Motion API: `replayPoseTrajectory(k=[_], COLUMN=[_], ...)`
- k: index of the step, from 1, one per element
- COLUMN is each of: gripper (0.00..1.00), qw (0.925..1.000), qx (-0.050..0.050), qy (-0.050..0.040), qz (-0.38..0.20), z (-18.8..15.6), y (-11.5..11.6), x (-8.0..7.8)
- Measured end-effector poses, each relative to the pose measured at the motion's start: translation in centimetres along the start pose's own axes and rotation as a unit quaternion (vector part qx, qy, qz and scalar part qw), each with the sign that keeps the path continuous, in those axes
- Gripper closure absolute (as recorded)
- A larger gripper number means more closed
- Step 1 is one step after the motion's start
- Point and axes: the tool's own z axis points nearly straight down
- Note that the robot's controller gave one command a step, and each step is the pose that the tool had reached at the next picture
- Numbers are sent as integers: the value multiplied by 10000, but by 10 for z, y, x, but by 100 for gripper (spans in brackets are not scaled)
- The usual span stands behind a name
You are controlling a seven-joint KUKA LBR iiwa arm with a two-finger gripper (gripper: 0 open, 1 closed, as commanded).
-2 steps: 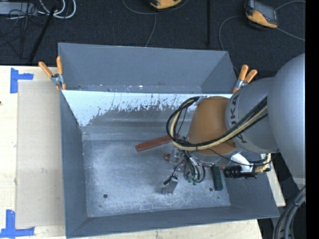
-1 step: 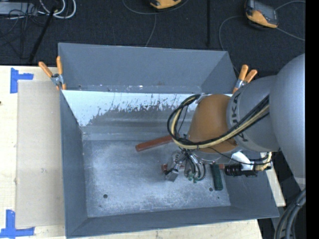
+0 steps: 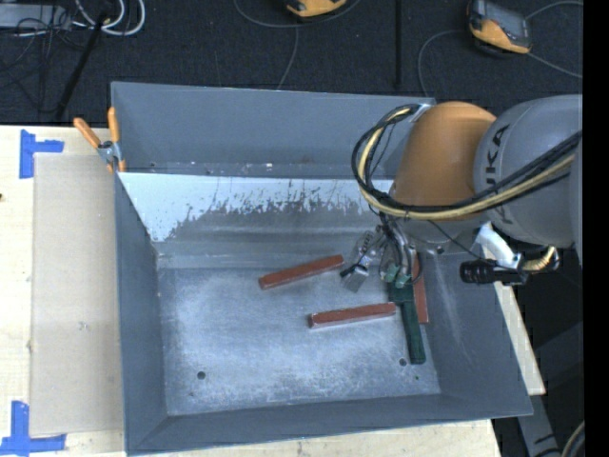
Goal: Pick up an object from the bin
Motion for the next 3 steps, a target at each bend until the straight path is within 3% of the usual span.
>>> replayPoseTrajectory(k=[1,2,3], gripper=[100,0,0], qw=[9992,9992,9824], qx=[24,25,20], qy=[65,58,81], qz=[-399,-405,-1865], z=[8,8,89], y=[3,3,11], x=[23,23,11])
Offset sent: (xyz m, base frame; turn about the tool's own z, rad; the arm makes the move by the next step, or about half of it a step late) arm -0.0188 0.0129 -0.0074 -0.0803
